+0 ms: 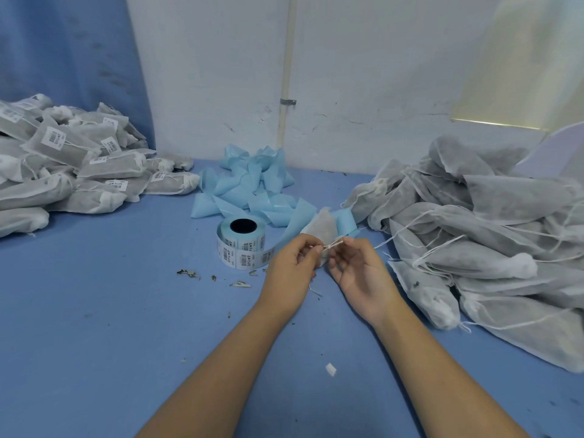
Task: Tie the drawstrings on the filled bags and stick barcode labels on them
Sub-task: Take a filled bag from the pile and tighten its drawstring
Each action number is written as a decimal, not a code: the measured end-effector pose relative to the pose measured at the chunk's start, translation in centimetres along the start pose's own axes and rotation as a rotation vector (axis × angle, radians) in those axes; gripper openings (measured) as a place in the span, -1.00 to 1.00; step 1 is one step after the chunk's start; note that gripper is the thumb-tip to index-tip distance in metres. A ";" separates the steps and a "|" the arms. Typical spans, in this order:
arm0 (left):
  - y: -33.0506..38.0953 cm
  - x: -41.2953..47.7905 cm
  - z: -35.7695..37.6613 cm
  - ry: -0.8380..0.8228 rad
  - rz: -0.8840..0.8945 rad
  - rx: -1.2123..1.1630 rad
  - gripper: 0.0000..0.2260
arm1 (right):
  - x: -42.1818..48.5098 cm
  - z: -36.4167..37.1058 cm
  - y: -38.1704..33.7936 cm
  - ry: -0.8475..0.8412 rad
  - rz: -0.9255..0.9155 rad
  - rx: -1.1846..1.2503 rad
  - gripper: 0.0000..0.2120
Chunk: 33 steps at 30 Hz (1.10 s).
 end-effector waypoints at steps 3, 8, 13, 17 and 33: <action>-0.2 0.2 0.0 0.011 -0.027 0.035 -0.84 | 0.1 -0.3 0.3 0.037 0.020 0.145 -0.87; -0.3 0.3 0.1 -0.025 -0.041 0.052 -0.85 | 0.2 -0.5 0.7 0.090 0.026 0.223 -0.88; 0.1 0.2 -0.2 -0.021 0.019 0.063 -0.88 | -0.1 0.6 1.1 -0.009 0.131 0.144 -0.92; 0.0 0.2 -1.1 0.046 0.007 -0.093 -0.81 | -0.7 1.9 2.0 -0.159 0.296 0.026 -0.86; -0.2 0.3 -1.0 0.089 -0.026 0.001 -0.85 | -0.4 1.0 0.3 -0.113 0.037 0.175 -0.90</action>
Point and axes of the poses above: each hand's wrist, its own x-axis towards the middle knuckle, its own z-axis out of the palm, y = z × x, the point moved 8 cm from there along x, towards the middle knuckle, and after that the axes turned 2 degrees about -y, right-handed, at the moved point
